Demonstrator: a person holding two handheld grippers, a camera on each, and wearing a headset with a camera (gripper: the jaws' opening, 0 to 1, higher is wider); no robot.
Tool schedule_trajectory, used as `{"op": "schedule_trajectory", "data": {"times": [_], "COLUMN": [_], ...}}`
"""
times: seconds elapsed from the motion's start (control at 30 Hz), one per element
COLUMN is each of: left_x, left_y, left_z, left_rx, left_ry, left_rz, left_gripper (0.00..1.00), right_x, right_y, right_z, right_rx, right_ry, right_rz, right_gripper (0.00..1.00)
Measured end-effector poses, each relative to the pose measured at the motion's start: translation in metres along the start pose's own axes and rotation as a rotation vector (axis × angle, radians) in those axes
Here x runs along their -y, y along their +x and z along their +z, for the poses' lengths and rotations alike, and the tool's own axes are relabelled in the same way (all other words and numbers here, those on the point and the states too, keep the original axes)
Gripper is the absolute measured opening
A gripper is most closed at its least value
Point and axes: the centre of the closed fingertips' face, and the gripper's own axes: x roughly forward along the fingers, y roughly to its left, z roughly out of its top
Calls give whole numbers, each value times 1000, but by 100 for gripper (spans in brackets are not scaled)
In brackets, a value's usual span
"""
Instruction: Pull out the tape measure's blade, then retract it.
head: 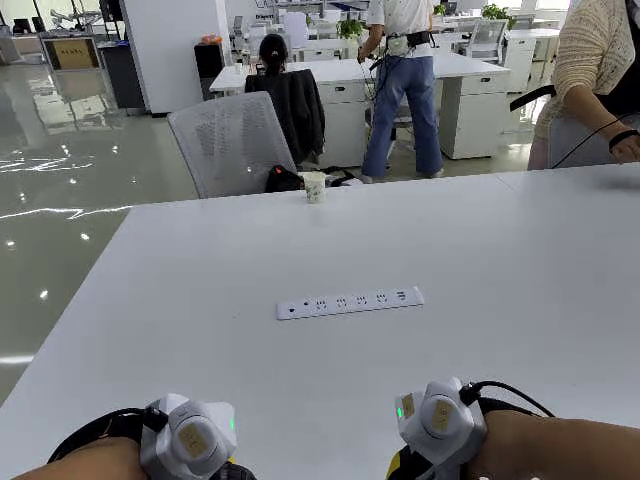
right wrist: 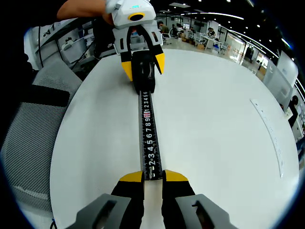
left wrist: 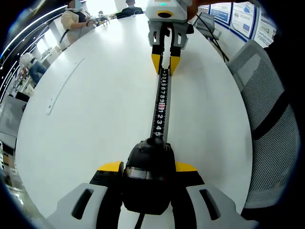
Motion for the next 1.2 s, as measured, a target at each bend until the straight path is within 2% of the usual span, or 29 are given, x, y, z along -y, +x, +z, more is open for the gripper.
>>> {"op": "schedule_trajectory", "data": {"times": [0.37, 1.2], "left_x": [-1, -3], "left_y": [0, 1], "left_z": [-1, 0], "left_rx": [0, 2], "left_ry": [-7, -16], "left_rz": [-1, 4], "left_gripper": [34, 34], "right_x": [2, 6], "right_y": [-6, -9], "right_z": [-10, -21], "right_rx": [-9, -17], "right_ry": [8, 11], "right_rz": [-3, -8], "right_gripper": [10, 10]}}
